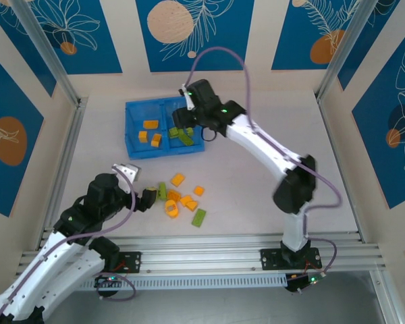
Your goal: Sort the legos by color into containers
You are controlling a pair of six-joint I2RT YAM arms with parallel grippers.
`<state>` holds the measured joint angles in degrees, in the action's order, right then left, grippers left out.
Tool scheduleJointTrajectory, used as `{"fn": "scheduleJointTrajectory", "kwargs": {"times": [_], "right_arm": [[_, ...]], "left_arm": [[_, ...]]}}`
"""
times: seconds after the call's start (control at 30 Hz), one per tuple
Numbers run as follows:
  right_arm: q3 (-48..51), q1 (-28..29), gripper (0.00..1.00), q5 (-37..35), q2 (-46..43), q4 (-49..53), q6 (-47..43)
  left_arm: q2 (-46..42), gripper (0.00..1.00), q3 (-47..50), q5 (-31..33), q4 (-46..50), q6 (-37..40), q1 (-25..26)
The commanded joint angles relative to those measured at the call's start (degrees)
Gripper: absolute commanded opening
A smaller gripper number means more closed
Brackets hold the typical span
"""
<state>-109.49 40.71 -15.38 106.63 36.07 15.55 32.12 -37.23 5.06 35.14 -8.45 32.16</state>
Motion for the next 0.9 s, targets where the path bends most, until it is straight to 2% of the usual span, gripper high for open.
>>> {"fn": "scheduleJointTrajectory", "kwargs": {"times": [0.0, 0.07, 0.13, 0.2, 0.3, 0.43, 0.53, 0.67, 0.87], "right_arm": [[12.7, 0.3, 0.62, 12.5, -13.0, 0.0, 2.1], [23.1, 0.3, 0.64, 17.3, -21.8, -0.7, 4.6], [33.5, 0.0, 0.72, 23.3, -29.7, -4.1, 7.1], [42.7, 0.1, 0.81, 28.0, -37.2, -7.4, 10.0], [52.0, 0.5, 0.87, 32.1, -45.3, -9.1, 12.2], [55.3, 0.5, 0.89, 29.3, -48.7, -3.5, 12.0], [56.1, 0.6, 0.89, 28.1, -48.7, -0.2, 13.3], [58.9, 0.8, 0.89, 26.9, -50.0, 0.0, 15.5], [59.4, 0.9, 0.89, 23.6, -51.5, 1.8, 15.8]], "left_arm": [[2.3, 0.98, -0.8, -1.5, -1.7, -10.2, 0.3], [5.9, 0.96, -1.1, -5.7, -3.2, -15.2, 0.6], [11.9, 0.94, -3.3, -8.3, -3.3, -18.6, 1.4], [18.3, 0.94, -6.2, -8.2, -2.5, -17.7, 3.3], [28.3, 0.92, -10.4, -6.5, -1.8, -12.7, 6.3], [41.3, 0.92, -15.9, -6.9, -2.3, -6.2, 7.4], [51.4, 0.90, -21.6, -4.0, -0.6, -2.1, 7.7], [60.2, 0.82, -25.7, -0.4, -1.5, 1.9, 7.5], [71.2, 0.73, -31.0, -1.5, -1.7, 4.3, 6.5]]}}
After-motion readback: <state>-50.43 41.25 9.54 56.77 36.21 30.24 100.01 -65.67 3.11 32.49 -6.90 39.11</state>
